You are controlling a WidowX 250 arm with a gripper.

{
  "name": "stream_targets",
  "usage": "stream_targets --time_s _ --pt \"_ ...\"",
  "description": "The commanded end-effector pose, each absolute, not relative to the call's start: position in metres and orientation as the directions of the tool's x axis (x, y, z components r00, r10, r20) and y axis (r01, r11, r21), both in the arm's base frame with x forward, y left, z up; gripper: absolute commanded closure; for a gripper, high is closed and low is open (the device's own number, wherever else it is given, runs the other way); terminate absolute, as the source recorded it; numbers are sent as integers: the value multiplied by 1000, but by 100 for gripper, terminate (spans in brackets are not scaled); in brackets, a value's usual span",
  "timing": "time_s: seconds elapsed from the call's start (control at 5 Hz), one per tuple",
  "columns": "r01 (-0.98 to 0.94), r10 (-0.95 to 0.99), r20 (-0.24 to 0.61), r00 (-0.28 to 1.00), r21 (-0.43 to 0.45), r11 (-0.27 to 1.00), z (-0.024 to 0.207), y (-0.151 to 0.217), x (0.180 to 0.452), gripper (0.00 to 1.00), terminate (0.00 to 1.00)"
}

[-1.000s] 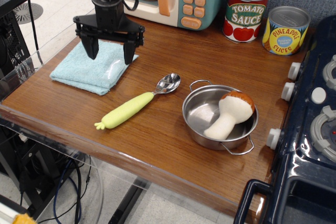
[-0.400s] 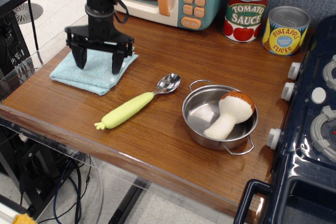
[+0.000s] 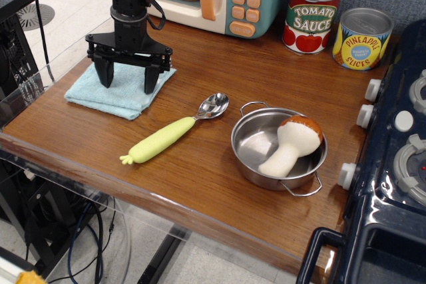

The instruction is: Press down and slide the blue cloth behind the pan.

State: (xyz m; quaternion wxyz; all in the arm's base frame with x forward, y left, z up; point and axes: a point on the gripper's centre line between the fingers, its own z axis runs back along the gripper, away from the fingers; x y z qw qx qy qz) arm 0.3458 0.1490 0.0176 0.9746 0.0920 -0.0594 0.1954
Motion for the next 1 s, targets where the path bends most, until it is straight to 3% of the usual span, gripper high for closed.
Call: stream_targets --time_s 0.0,0.4,0.8 --pt "-216 206 194 959 36 976 16 104 370 0 0" --pt "-39 57 201 978 -93 995 16 43 398 0 0" --pt "201 -167 225 960 -138 970 22 -31 419 0 0"
